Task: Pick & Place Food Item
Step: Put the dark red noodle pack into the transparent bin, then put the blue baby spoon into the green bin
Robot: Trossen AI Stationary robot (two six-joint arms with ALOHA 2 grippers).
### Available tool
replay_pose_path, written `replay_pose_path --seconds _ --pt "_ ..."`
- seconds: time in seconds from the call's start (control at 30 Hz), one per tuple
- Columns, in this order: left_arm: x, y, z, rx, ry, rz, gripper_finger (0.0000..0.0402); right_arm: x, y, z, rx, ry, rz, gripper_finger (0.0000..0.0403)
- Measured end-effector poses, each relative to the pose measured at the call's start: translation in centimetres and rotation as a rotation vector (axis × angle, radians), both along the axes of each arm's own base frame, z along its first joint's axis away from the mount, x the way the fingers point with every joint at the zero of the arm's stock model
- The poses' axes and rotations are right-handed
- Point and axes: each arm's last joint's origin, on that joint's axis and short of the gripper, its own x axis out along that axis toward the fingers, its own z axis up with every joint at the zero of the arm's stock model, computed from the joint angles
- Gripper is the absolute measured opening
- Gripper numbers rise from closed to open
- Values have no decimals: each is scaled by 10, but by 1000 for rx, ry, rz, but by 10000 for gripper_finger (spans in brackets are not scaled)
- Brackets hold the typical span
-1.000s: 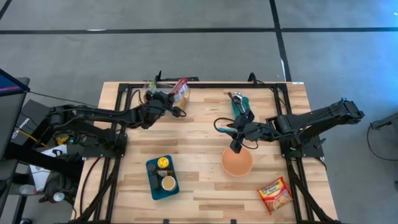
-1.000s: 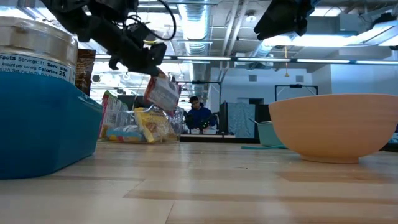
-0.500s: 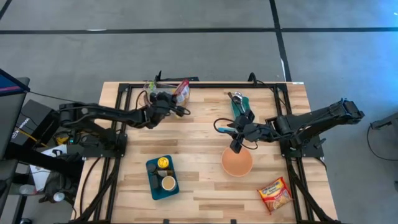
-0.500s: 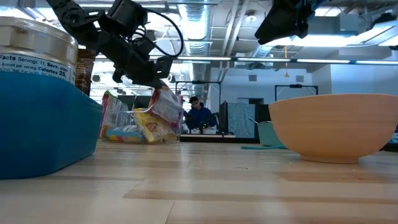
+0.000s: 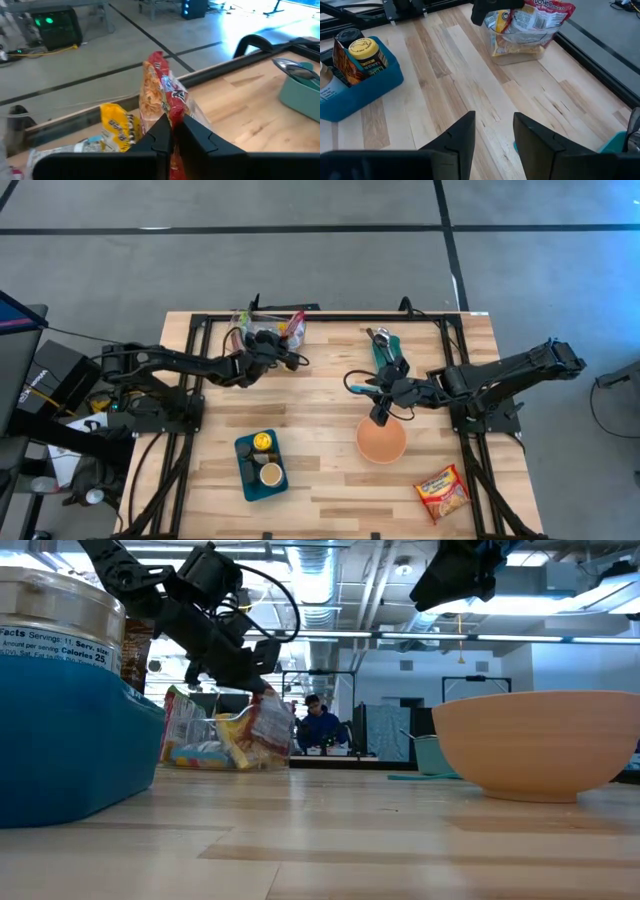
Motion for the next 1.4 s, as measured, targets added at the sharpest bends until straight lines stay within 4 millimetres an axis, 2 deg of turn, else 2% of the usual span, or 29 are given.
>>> replay_pose_path --seconds 0.4,0.73,0.93,1.17,1.4 --pt "1 -1 0 -17 -3 -36 59 0 0 0 0 0 0 127" --pt "2 -1 -1 -39 -5 -92 141 0 0 0 0 0 0 127" --pt "-1 -2 8 -15 -13 -102 173 0 0 0 -1 4 0 127" --pt "-9 -4 24 5 -37 -106 182 0 0 0 -1 5 0 127" --pt "-17 -8 44 55 -70 -152 169 0 0 0 -2 7 0 127"
